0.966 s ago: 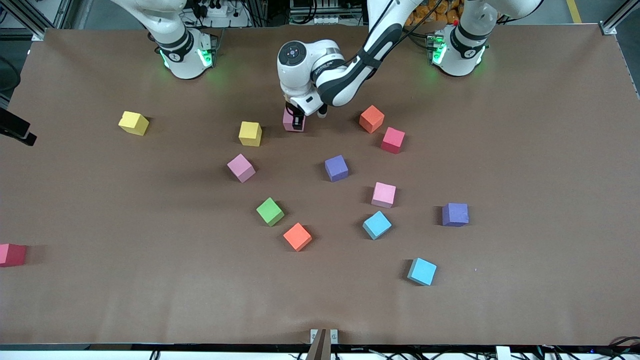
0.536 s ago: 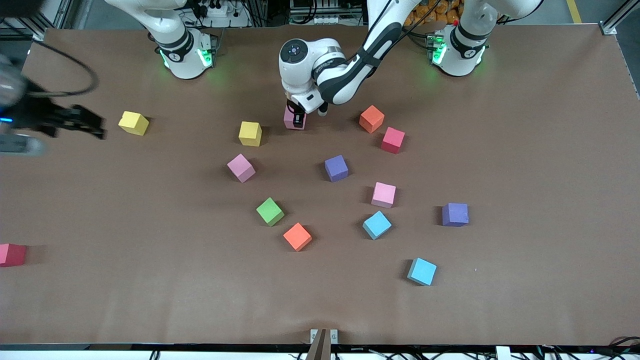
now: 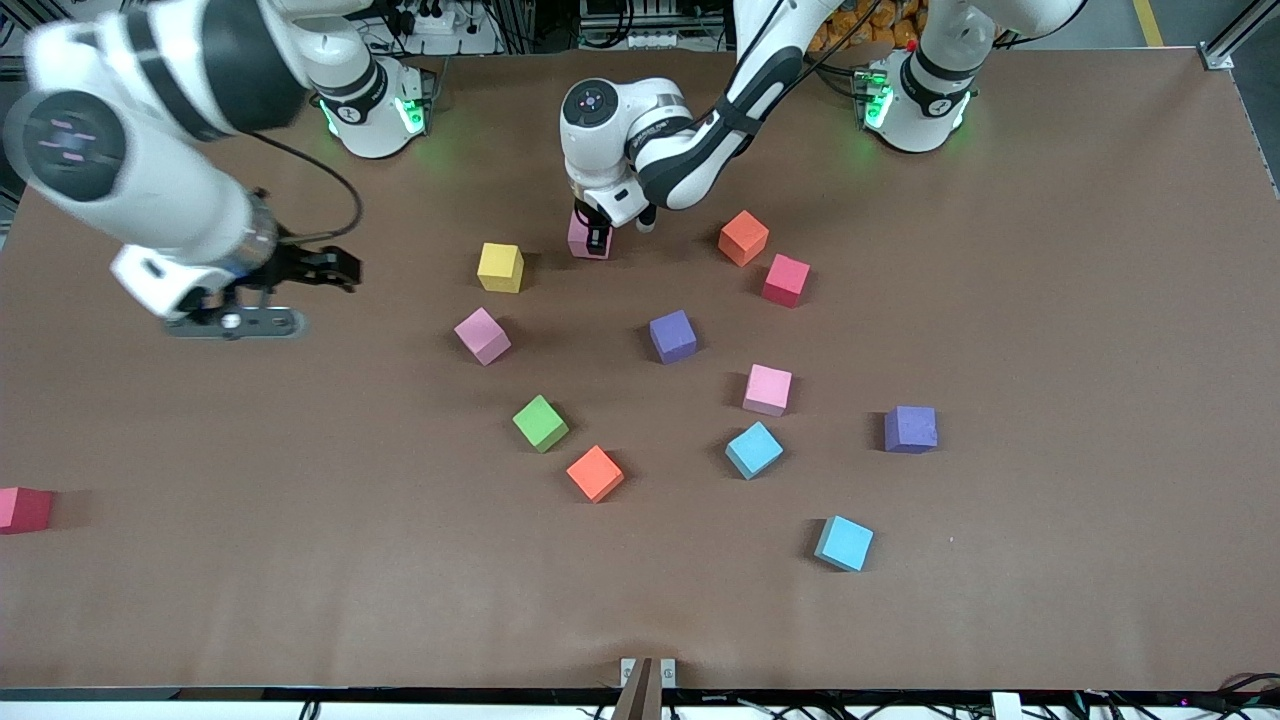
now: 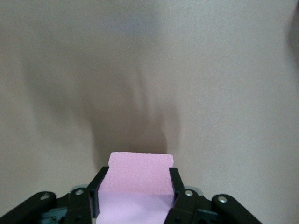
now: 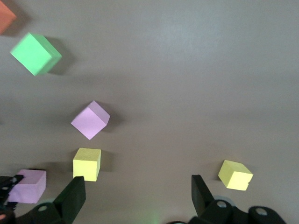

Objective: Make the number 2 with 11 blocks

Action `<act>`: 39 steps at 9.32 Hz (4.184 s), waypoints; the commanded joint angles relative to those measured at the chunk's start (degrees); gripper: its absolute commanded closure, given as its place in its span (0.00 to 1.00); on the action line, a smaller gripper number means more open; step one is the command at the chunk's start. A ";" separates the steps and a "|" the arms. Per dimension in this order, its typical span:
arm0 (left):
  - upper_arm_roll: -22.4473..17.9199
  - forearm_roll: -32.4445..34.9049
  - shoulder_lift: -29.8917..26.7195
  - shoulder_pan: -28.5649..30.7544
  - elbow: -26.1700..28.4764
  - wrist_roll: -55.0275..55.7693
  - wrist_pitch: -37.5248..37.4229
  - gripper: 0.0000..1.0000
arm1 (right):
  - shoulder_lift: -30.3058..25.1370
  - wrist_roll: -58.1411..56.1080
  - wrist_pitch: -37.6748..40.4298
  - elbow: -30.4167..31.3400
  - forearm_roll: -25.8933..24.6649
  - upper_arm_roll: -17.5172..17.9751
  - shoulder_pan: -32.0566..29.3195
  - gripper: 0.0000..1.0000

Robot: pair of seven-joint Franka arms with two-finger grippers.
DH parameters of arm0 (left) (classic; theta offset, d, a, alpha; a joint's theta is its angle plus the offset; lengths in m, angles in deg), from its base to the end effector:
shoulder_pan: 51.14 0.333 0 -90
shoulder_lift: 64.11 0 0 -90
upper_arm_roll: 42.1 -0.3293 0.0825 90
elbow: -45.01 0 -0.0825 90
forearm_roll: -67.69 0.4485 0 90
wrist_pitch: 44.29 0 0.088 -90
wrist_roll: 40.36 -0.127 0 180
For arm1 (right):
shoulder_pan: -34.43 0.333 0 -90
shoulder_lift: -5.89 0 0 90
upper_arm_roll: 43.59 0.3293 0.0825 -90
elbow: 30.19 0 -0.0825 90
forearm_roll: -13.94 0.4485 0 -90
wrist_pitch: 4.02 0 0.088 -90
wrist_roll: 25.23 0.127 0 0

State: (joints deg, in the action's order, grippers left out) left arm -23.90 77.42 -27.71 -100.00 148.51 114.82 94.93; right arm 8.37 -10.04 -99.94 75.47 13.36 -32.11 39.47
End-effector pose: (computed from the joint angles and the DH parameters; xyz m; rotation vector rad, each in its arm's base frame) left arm 0.2844 -0.6461 0.1511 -2.3266 -2.1047 0.1228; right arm 0.5832 0.1705 0.4550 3.0661 0.0400 -0.3139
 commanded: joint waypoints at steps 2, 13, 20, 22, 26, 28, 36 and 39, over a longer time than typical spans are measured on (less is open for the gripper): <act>-0.09 1.52 -0.19 -0.70 0.39 1.61 0.36 0.26 | -8.63 0.89 -14.77 21.99 3.38 -0.32 2.16 0.00; -0.88 1.43 -4.32 9.10 -4.52 -22.99 -10.46 0.26 | -1.34 24.40 -54.20 42.96 15.08 4.41 16.13 0.00; -0.80 0.64 3.30 20.04 -13.66 -71.85 -10.28 0.26 | 1.21 26.12 -53.84 43.04 4.98 4.87 15.00 0.00; -0.71 0.73 4.12 19.42 -13.50 -72.21 -10.28 0.26 | 3.40 26.30 -55.15 43.13 4.97 4.87 15.09 0.00; -0.27 0.55 5.26 19.42 -13.24 -72.04 -10.54 0.26 | 6.57 26.21 -59.21 43.13 3.23 4.87 15.88 0.14; -0.27 0.55 4.91 19.42 -13.24 -72.04 -11.77 0.26 | 6.75 26.21 -59.21 42.96 -0.47 4.87 15.71 0.71; 0.35 0.99 2.54 19.25 -8.32 -71.16 -14.15 0.26 | -4.23 24.90 -50.01 39.90 -0.30 4.87 20.62 1.00; 0.35 1.43 2.54 18.81 -6.38 -69.23 -9.58 0.26 | -5.03 20.15 -35.43 29.28 0.22 6.71 22.38 1.00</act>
State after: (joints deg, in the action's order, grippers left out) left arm -23.68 77.85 -24.06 -80.92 140.31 44.14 83.65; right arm 3.74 11.60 -141.28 109.72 13.88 -26.21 61.58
